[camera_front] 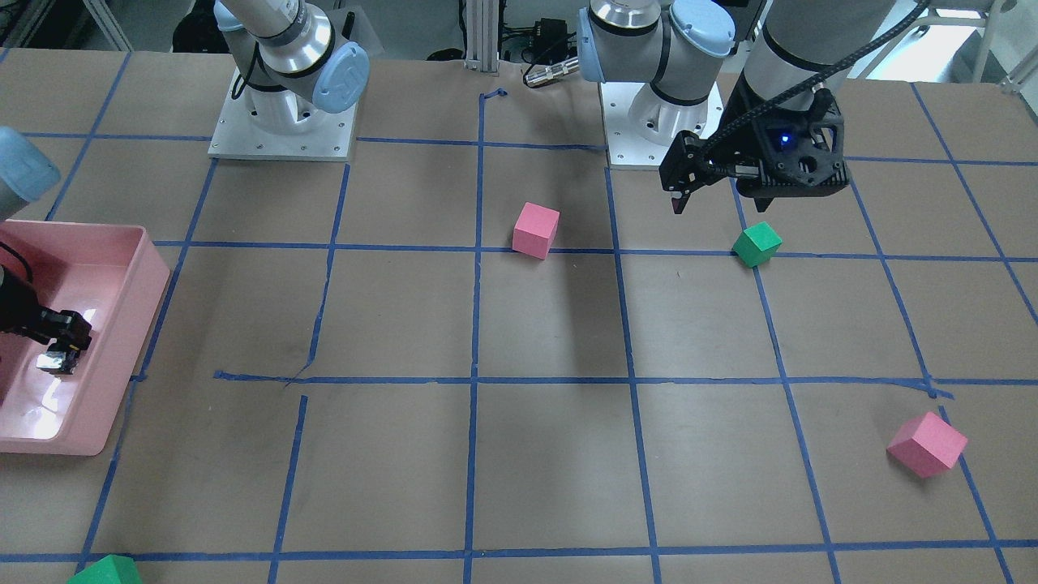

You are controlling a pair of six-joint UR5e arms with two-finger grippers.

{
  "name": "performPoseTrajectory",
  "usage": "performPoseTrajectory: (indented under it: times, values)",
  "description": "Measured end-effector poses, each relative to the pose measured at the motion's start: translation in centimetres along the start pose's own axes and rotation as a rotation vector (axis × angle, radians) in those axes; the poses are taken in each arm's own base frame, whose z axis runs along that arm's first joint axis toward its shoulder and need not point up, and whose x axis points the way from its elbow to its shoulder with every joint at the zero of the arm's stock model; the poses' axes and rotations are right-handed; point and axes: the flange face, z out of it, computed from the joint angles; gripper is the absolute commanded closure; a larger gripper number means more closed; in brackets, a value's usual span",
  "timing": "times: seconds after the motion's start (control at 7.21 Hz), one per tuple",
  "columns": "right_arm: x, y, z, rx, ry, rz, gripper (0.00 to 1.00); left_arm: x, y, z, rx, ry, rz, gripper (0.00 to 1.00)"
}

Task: Align button upright
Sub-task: 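Lift the yellow button out of the bin with the right gripper, then carry the button to the table center and lower it with the right gripper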

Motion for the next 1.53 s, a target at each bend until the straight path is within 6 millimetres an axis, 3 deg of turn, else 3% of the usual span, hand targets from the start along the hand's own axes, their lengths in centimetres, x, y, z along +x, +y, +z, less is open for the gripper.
performPoseTrajectory:
  times: [0.14,0.42,0.55,0.69,0.83,0.97,1.11,1.39,1.53]
  values:
    - [0.1,-0.3,-1.4,0.029,0.005,-0.015,1.00,0.0,0.0,0.1,-0.001,-0.001,0.000,0.00]
    - [-0.9,-1.2,-7.5,0.094,0.000,-0.049,1.00,-0.1,0.0,0.1,-0.002,-0.005,0.000,0.00]
    - [-2.7,-1.8,-11.5,0.102,-0.007,-0.083,1.00,-0.1,0.0,0.1,-0.003,-0.008,0.003,0.00]
    - [-5.8,-2.6,-15.4,0.104,-0.013,-0.127,1.00,-0.2,0.0,0.1,-0.003,-0.009,0.011,0.00]
    - [-10.6,-3.3,-18.0,0.113,-0.018,-0.172,1.00,-0.3,-0.1,0.1,-0.002,-0.011,0.019,0.00]
    - [-16.9,-3.6,-19.2,0.117,-0.028,-0.206,1.00,-0.5,0.0,0.0,0.000,-0.013,0.021,0.00]
    - [-25.0,-3.2,-19.4,0.114,-0.040,-0.244,1.00,-0.7,-0.1,-0.1,0.004,-0.014,0.019,0.00]
    - [-42.1,0.2,-17.3,0.123,-0.060,-0.379,1.00,-2.7,-0.6,-0.3,0.010,-0.014,-0.003,0.00]
    - [-49.4,2.6,-15.4,0.146,-0.071,-0.449,1.00,-4.4,-0.9,-0.4,0.012,-0.012,-0.033,0.00]
